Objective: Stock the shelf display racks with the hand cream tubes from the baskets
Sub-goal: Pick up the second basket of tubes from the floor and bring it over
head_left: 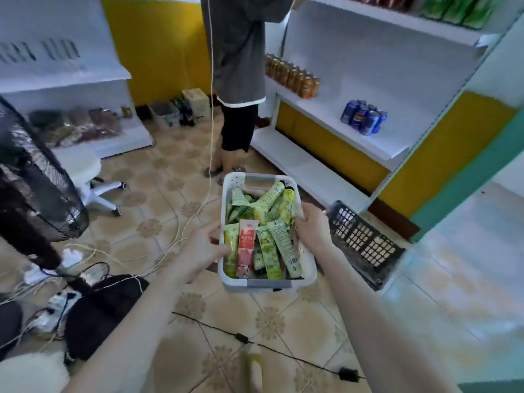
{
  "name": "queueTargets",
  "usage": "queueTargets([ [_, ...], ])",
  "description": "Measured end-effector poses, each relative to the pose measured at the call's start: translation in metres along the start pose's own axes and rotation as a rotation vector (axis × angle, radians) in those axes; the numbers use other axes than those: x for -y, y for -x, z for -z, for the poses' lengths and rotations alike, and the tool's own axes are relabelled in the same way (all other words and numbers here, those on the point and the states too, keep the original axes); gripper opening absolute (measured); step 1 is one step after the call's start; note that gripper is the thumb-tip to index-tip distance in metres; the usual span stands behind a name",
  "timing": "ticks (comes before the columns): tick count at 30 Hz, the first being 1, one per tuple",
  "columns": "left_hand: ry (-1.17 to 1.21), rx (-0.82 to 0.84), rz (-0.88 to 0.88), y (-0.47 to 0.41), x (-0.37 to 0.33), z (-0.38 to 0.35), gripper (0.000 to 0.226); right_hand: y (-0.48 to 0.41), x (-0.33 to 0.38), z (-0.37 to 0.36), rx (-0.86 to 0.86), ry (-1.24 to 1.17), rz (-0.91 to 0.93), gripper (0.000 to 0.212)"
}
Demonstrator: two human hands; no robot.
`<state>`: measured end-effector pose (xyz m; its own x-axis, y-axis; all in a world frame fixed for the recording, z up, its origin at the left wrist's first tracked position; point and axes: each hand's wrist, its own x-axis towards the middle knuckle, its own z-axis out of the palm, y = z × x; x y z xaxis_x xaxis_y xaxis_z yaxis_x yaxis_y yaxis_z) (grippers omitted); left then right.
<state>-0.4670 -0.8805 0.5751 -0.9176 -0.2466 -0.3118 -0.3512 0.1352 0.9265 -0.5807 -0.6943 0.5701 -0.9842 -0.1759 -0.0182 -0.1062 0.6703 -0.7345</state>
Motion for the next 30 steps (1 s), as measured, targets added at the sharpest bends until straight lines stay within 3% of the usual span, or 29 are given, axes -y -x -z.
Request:
queueTargets([
  [16, 0.188, -0.377, 0.077, -0.117, -0.017, 0.063, 0.051, -0.195, 0.078, -0.089, 0.285, 0.072, 0.281, 0.021],
  [30, 0.303, -0.491, 0.195, -0.282, -0.019, 0.185, 0.052, -0.370, 0.168, -0.221, 0.408, 0.089, 0.332, 0.018],
])
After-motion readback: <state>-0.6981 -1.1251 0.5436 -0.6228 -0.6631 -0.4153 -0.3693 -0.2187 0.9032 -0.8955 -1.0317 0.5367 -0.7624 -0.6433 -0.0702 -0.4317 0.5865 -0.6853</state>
